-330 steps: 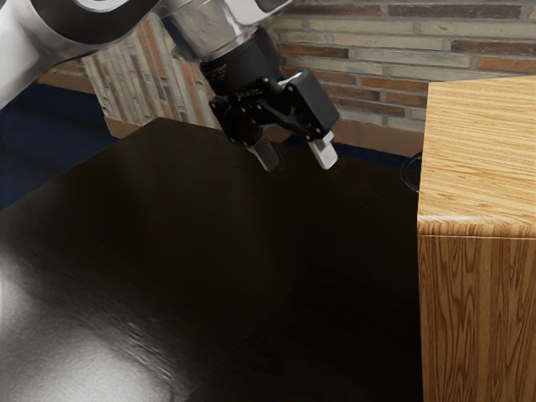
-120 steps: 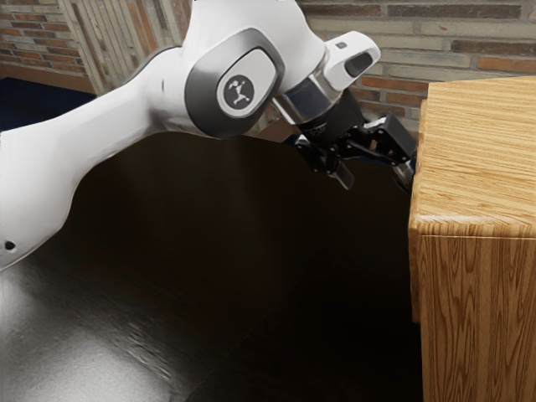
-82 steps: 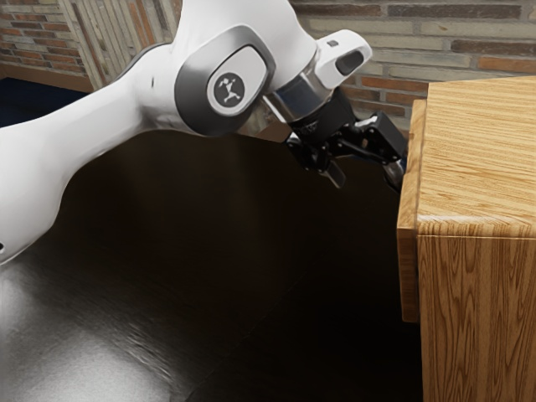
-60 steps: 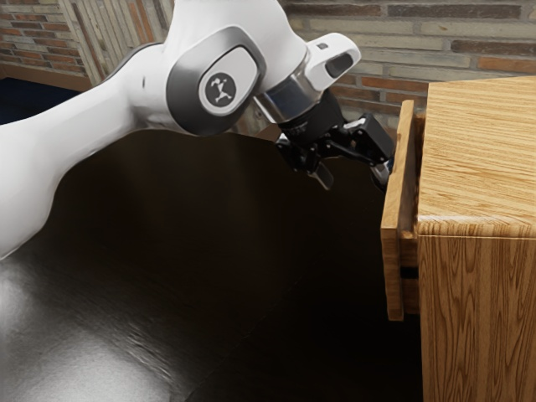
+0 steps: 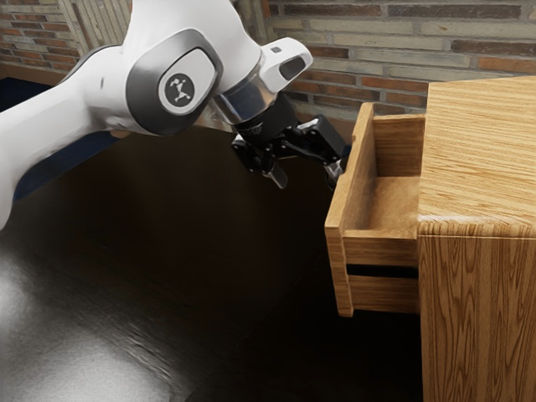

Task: Pull the drawer handle with one arm to open the drawer

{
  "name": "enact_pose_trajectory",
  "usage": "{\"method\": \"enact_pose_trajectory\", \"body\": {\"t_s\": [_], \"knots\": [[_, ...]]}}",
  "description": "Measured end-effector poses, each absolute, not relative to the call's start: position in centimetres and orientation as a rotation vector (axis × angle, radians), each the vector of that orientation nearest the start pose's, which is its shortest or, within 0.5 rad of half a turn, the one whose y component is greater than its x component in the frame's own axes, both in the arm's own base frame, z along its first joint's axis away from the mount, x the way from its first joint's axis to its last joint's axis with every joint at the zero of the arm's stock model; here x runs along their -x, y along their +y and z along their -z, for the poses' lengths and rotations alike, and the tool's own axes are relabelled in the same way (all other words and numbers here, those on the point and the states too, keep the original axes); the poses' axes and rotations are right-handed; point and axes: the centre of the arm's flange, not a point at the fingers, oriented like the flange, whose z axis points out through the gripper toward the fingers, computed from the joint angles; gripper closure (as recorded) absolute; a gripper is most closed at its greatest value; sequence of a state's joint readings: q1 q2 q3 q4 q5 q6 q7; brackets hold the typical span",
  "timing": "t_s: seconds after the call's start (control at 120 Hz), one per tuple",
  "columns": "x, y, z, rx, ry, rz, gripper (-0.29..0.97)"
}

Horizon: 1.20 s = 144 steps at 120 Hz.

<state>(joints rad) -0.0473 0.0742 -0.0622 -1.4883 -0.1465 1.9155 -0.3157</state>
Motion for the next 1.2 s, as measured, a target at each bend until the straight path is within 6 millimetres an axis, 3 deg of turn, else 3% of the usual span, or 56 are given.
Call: {"method": "enact_pose_trajectory", "body": {"t_s": [0.275, 0.717, 0.883, 0.958, 1.017, 1.058, 1.2], "knots": [[-59.7, -4.4, -65.9, 3.272, -0.461, 0.525, 0.00], [-58.7, -2.5, -65.6, 3.247, -0.499, 0.516, 0.00], [-56.3, 0.6, -67.1, 3.223, -0.572, 0.552, 0.00], [-53.7, 1.5, -70.0, 3.218, -0.585, 0.633, 0.00], [-51.3, 0.8, -73.0, 3.218, -0.549, 0.715, 0.00], [-49.4, -0.9, -75.3, 3.221, -0.491, 0.774, 0.00], [-44.9, -9.0, -80.8, 3.282, -0.194, 0.834, 0.00]]}}
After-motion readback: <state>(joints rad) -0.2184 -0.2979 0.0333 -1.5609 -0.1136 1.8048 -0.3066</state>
